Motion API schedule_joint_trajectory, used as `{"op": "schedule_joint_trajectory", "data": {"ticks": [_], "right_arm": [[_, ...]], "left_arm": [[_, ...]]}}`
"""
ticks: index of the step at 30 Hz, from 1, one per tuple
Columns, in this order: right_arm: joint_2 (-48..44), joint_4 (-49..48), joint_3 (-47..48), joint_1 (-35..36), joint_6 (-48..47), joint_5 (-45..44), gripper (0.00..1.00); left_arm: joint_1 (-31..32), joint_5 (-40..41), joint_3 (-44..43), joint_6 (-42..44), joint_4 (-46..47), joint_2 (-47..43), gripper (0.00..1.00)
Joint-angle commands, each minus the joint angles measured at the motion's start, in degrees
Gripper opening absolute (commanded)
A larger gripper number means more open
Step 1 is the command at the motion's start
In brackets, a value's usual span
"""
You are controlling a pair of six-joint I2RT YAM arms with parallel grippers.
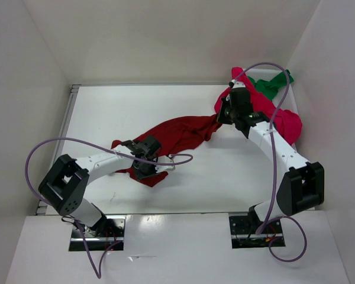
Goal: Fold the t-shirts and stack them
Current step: Flatten out the tshirt
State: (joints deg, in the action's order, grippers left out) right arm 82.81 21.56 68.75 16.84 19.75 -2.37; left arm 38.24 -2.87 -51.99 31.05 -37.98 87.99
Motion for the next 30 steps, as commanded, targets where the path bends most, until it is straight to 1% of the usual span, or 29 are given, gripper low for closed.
{"op": "schedule_joint_trajectory", "data": {"ticks": [1, 2, 3, 4, 6, 10, 12, 15, 17, 18, 21, 25, 26, 30], "right_arm": [[-2.56, -1.79, -0.46, -0.23, -0.59, -0.70, 0.00], [-2.56, -1.79, -0.46, -0.23, -0.59, -0.70, 0.00], [-3.08, -1.79, -0.46, -0.23, -0.59, -0.70, 0.00], [-3.09, -1.79, -0.98, -0.23, -0.59, -0.70, 0.00], [-3.09, -1.79, -0.99, -0.23, -0.59, -0.70, 0.00], [-3.09, -1.79, -0.99, -0.23, -0.59, -0.70, 0.00], [-3.09, -1.79, -1.51, -0.23, -0.59, -0.70, 0.00], [-3.09, -1.79, -1.51, -0.23, -0.59, -0.70, 0.00], [-3.62, -1.79, -1.51, -0.23, -1.11, -0.70, 0.00], [-3.62, -1.79, -1.51, -0.23, -1.11, -0.70, 0.00], [-4.14, -1.79, -2.04, -0.23, -1.11, -0.70, 0.00], [-4.14, -1.79, -2.04, -0.23, -1.11, -0.70, 0.00], [-4.14, -1.79, -2.04, -0.23, -1.11, -0.70, 0.00], [-4.67, -1.79, -2.04, -0.23, -1.64, -0.70, 0.00]], "left_arm": [[-0.27, -2.57, -2.32, -0.56, -1.04, -0.27, 0.00], [-0.27, -3.36, -2.33, -0.55, -1.74, -0.27, 0.00], [-0.27, -4.50, -2.85, 0.23, -2.62, -0.27, 0.04], [-0.27, -6.60, -2.86, 0.94, -4.02, -0.27, 0.13], [-0.27, -8.11, -3.38, 1.47, -4.74, -0.27, 0.42], [-0.27, -10.66, -3.91, 2.70, -6.23, -0.27, 0.49], [-0.27, -10.66, -3.91, 2.70, -6.23, 0.25, 0.50], [-0.27, -9.88, -3.91, 2.70, -5.62, 1.31, 0.50], [-0.27, -8.39, -3.91, 2.70, -4.48, 1.31, 0.47], [-0.27, -7.68, -3.91, 3.31, -3.69, 1.31, 0.44], [-0.27, -4.60, -2.42, 3.32, -1.15, 1.31, 0.40], [-0.27, -2.40, -1.80, 2.17, 0.62, 1.93, 0.27], [-0.27, -2.40, -1.80, 2.17, 0.62, 1.93, 0.20], [-0.27, -2.40, -1.80, 2.17, 0.62, 1.93, 0.13]]}}
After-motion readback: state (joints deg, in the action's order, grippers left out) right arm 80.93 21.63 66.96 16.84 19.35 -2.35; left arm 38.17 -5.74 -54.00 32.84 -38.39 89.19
